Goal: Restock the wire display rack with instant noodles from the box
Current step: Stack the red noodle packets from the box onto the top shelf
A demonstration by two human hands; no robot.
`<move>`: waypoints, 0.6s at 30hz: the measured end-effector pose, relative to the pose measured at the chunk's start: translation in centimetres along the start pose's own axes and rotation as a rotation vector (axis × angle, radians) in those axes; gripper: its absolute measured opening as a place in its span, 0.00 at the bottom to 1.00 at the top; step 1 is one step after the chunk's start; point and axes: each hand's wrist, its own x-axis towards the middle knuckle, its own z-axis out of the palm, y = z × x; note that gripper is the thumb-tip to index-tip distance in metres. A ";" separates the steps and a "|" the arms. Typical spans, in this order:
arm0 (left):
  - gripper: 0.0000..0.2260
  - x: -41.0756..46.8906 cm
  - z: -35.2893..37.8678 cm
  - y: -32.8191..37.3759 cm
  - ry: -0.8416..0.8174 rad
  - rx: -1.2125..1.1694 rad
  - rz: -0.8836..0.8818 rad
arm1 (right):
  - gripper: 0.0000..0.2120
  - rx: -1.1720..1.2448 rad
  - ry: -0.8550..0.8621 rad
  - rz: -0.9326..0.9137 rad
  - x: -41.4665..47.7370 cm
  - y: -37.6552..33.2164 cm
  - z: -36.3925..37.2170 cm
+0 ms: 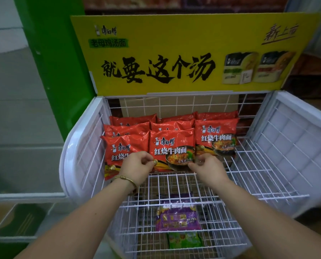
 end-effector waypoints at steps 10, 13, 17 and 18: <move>0.08 -0.7 3.4 4.5 -0.222 0.040 0.152 | 0.07 0.088 0.130 0.090 -6.0 2.5 -4.0; 0.07 -1.9 4.8 6.1 -0.298 -0.004 0.186 | 0.09 0.091 0.196 0.110 -8.6 3.8 -4.9; 0.03 -4.3 6.7 8.4 -0.384 -0.043 0.280 | 0.08 0.163 0.246 0.176 -12.4 6.0 -6.2; 0.03 -5.0 7.3 8.8 -0.424 -0.076 0.287 | 0.08 0.167 0.265 0.189 -13.2 6.7 -6.4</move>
